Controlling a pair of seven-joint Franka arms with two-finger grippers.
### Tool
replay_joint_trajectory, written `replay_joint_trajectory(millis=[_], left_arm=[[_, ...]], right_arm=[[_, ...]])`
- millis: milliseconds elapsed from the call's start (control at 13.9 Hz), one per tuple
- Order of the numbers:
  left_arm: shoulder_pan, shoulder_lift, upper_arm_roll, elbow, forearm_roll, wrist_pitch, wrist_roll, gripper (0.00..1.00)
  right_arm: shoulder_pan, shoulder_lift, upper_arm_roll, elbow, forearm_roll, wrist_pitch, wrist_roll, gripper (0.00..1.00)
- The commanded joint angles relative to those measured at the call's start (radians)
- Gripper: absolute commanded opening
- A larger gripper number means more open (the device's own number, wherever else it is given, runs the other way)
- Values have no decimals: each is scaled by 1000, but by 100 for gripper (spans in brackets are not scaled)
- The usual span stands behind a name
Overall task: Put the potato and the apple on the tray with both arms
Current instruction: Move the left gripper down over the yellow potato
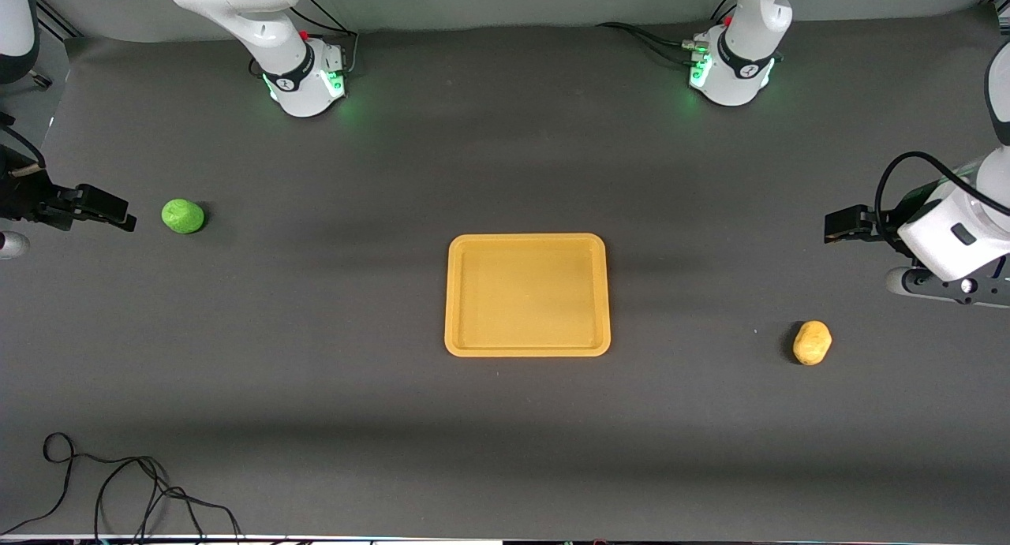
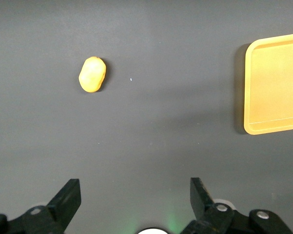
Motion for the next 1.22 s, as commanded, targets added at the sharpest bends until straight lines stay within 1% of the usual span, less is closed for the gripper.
replay_joint_trajectory(millis=[0, 72, 215, 431, 503, 575, 790, 862, 934, 1077, 1149], left_arm=[[-24, 4, 4, -3, 32, 19, -15, 100], [-29, 5, 4, -23, 58, 71, -15, 100], [-14, -66, 10, -116, 59, 201, -9, 100], [-11, -84, 13, -117, 72, 212, 9, 100], [-3, -83, 13, -129, 72, 220, 11, 100], [6, -81, 13, -174, 71, 246, 12, 100], [12, -132, 13, -387, 71, 413, 11, 100], [12, -137, 15, -444, 71, 454, -6, 100], [34, -132, 16, -501, 71, 497, -9, 100], [86, -132, 16, -680, 68, 693, 8, 100], [109, -124, 16, -749, 51, 782, 9, 100]], right_arm=[[-4, 8, 6, 28, 14, -19, 9, 100], [-4, 9, 6, 35, 14, -19, 10, 100], [-6, 11, 4, 38, 14, -19, 9, 100], [-6, 11, 4, 38, 15, -19, 9, 100], [-6, 13, 4, 40, 15, -19, 9, 100], [-6, 13, 4, 44, 15, -19, 9, 100], [-6, 13, 4, 46, 15, -19, 10, 100], [-6, 14, 4, 46, 15, -19, 10, 100], [-6, 19, 4, 46, 15, -19, 10, 100], [-6, 19, 4, 46, 15, -18, 10, 100], [-6, 19, 4, 49, 15, -18, 10, 100]])
